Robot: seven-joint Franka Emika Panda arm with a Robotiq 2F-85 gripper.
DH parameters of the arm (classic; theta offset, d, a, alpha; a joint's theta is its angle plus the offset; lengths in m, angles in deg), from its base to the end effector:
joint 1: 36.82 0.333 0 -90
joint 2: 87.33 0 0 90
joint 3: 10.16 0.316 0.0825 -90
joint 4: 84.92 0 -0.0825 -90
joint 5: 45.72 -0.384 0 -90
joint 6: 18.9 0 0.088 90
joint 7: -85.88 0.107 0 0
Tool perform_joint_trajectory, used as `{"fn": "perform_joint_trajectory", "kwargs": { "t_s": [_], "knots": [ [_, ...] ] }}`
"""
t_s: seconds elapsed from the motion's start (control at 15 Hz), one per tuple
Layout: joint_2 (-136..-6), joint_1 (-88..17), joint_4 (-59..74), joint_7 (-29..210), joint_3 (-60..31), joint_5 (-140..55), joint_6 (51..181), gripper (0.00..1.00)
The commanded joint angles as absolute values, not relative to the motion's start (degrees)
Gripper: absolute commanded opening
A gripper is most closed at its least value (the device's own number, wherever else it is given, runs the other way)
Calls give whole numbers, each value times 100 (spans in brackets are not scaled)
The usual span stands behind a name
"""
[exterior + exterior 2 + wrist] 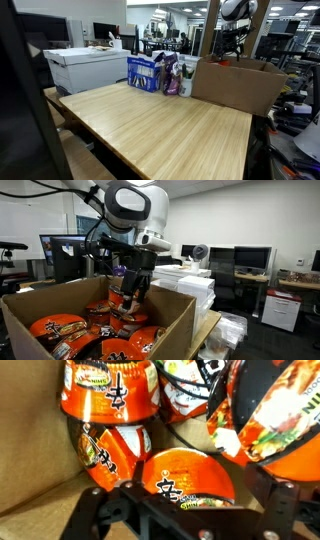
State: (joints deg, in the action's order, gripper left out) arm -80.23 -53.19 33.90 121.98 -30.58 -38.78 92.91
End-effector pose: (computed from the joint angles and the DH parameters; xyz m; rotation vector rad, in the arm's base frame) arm 0.4288 -0.3277 0.3576 2.4392 -1.6980 -0.3594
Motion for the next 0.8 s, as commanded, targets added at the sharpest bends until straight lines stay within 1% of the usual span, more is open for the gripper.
{"fn": "perform_joint_trajectory", "kwargs": {
  "t_s": [0.0, 0.27, 0.4, 0.73],
  "knots": [
    [-8050, -5412, 3269, 11584, -3003, -4306, 8670, 100],
    [-7968, -5411, 3117, 11615, -3042, -4329, 8224, 100],
    [-7972, -5398, 3156, 11844, -3058, -4283, 8388, 100],
    [-8085, -5377, 3577, 12433, -3056, -4520, 9645, 100]
  ]
}}
